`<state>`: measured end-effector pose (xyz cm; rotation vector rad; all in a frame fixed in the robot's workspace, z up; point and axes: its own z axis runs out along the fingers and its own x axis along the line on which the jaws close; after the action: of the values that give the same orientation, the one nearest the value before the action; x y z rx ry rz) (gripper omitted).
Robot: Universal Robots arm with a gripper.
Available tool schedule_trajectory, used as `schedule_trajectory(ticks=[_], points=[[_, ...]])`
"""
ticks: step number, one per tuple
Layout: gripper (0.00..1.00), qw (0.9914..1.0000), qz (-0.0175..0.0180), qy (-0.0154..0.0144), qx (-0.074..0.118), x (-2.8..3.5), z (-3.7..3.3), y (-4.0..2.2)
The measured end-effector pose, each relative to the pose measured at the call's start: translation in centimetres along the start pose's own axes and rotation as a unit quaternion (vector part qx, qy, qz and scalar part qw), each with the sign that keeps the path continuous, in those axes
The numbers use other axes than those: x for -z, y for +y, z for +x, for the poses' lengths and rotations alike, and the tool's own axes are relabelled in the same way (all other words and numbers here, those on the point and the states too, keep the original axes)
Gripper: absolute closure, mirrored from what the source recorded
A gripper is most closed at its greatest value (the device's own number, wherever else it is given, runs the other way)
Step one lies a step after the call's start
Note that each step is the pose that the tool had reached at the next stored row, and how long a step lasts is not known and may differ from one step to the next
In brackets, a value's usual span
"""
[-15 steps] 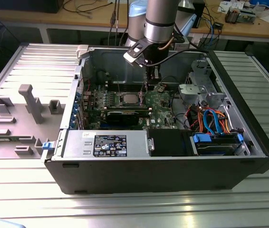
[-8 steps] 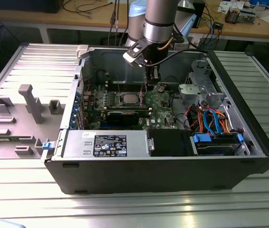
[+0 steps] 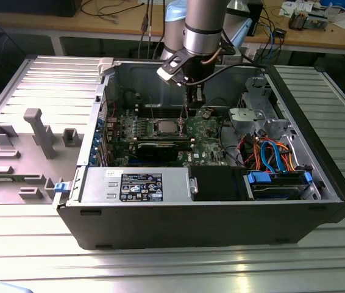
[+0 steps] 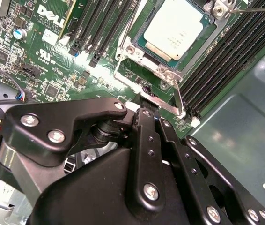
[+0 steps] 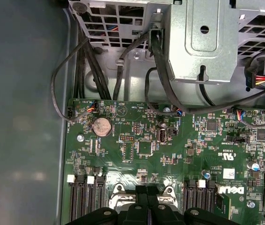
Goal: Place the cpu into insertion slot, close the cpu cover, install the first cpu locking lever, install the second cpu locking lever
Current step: 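Close the cpu cover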
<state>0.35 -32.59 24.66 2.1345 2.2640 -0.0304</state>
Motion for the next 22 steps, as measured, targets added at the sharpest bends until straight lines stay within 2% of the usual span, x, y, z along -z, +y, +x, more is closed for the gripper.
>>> schedule_trajectory(ticks=[22], points=[[0.89,1.0,0.0,0.0,0.0,-0.02,0.03,-0.41]])
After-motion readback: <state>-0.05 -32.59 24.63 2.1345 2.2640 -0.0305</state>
